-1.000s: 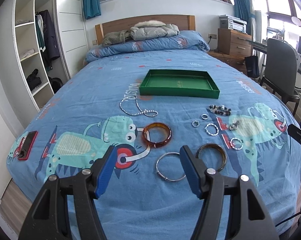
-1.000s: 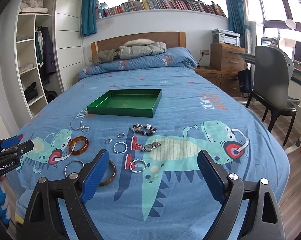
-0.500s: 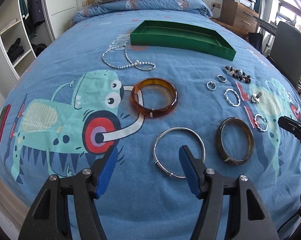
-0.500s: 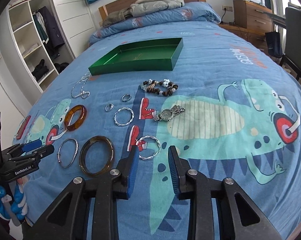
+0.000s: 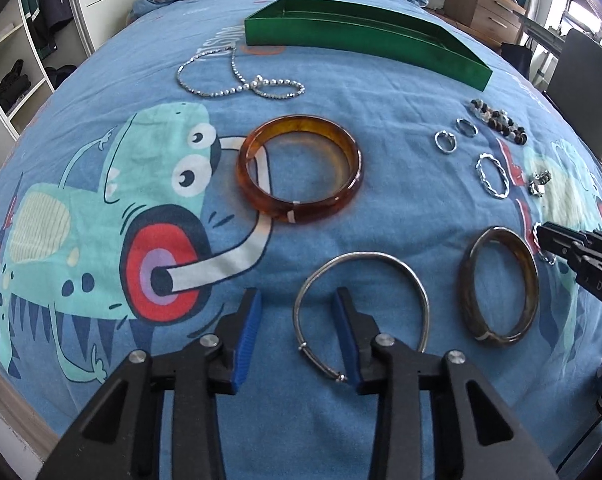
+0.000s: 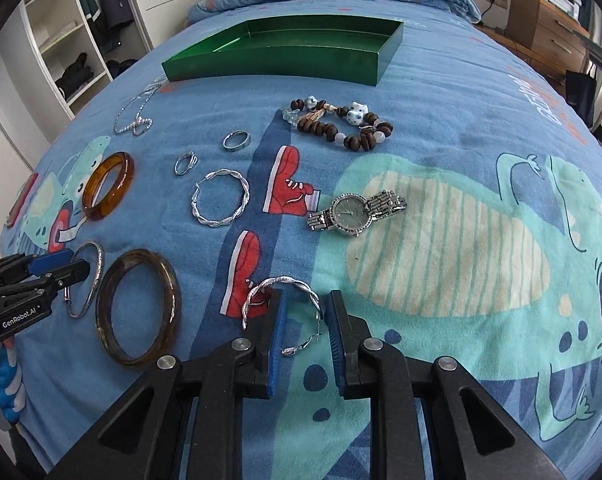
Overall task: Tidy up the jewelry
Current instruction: 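Grasp the silver cuff bangle with the left tool while the right tool grasps a twisted silver hoop, then carry the cuff bangle into the green tray with the left tool while the right tool drops the hoop there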
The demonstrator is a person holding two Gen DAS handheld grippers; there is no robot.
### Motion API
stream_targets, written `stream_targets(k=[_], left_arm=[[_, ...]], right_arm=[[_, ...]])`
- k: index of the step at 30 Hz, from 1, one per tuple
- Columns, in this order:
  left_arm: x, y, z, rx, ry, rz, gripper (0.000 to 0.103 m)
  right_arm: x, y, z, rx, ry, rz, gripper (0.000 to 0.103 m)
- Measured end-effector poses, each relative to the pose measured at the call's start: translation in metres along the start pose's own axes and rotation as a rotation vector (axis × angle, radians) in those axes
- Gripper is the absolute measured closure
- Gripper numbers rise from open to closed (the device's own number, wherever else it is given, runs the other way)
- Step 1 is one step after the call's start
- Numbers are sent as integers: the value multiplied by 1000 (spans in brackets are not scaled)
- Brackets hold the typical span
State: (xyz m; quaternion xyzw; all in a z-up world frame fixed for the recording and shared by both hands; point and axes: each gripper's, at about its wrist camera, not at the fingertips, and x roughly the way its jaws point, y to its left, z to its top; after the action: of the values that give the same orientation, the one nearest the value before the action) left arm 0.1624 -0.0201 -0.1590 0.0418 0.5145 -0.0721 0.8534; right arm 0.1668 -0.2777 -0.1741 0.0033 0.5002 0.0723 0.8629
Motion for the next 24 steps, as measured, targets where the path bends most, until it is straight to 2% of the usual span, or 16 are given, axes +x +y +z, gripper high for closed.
stream_targets(k=[1, 2, 3, 5, 9, 12, 15, 19, 24], left_arm=[[0, -2, 1, 7, -8, 0, 80], [-1, -4, 2, 14, -15, 5, 91], [-1, -6, 3, 22, -18, 12, 95], [-5, -8, 3, 32, -36, 26, 99], [-32, -11, 2, 43, -112, 44, 100], [-59, -9, 20, 51, -188, 24, 100], [-74, -7, 56, 57, -244, -7, 100], [-75, -8, 126, 48, -315, -38, 101], [-50, -24, 216, 67, -346, -93, 101]], right_arm=[[1, 0, 1, -11, -1, -12, 92], [3, 1, 3, -15, -5, -23, 98], [5, 1, 5, -15, -10, -34, 99], [3, 1, 5, -8, -27, -36, 99], [-21, -2, 1, 16, -99, -23, 99], [-48, -2, 7, 17, -169, -31, 99], [-71, -5, 33, 23, -247, -32, 99], [-82, -12, 93, 13, -330, -55, 99], [-48, -28, 177, 30, -344, -67, 99]])
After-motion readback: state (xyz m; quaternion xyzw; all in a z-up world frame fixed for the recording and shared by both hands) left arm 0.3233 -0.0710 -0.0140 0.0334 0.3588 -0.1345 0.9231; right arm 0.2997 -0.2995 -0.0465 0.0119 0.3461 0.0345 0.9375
